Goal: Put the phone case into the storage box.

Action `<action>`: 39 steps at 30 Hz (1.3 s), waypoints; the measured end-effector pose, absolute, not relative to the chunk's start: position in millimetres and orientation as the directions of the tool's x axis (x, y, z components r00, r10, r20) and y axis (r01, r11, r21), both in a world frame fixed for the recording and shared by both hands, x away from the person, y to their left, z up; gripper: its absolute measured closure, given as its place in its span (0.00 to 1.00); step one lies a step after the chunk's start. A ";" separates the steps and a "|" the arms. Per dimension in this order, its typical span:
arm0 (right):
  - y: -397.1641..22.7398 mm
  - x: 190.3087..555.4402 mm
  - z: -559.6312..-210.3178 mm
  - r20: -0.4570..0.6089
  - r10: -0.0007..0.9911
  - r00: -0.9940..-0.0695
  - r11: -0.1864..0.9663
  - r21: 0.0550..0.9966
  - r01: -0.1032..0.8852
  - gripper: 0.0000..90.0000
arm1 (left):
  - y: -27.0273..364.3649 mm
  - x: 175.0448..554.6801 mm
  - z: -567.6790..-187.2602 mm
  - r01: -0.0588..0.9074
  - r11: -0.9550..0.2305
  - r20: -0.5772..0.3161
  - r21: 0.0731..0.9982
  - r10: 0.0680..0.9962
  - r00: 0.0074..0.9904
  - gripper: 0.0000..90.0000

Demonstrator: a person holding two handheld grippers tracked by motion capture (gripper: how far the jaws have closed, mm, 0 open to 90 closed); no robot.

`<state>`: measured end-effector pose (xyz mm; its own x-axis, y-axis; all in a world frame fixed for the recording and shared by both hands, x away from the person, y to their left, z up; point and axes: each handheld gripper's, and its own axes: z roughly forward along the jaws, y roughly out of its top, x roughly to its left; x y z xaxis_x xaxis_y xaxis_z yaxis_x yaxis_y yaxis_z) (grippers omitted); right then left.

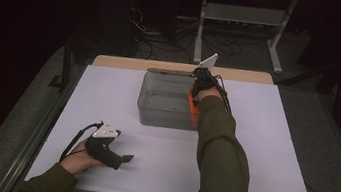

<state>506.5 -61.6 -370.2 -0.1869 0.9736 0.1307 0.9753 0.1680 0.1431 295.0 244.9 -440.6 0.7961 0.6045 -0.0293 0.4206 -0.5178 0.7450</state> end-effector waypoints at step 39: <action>-58.2 506.4 -372.7 0.105 0.977 -0.188 0.174 0.134 0.976 0.83 | 244.5 294.7 -440.6 0.423 -0.520 -0.032 0.742 0.603 0.797 0.00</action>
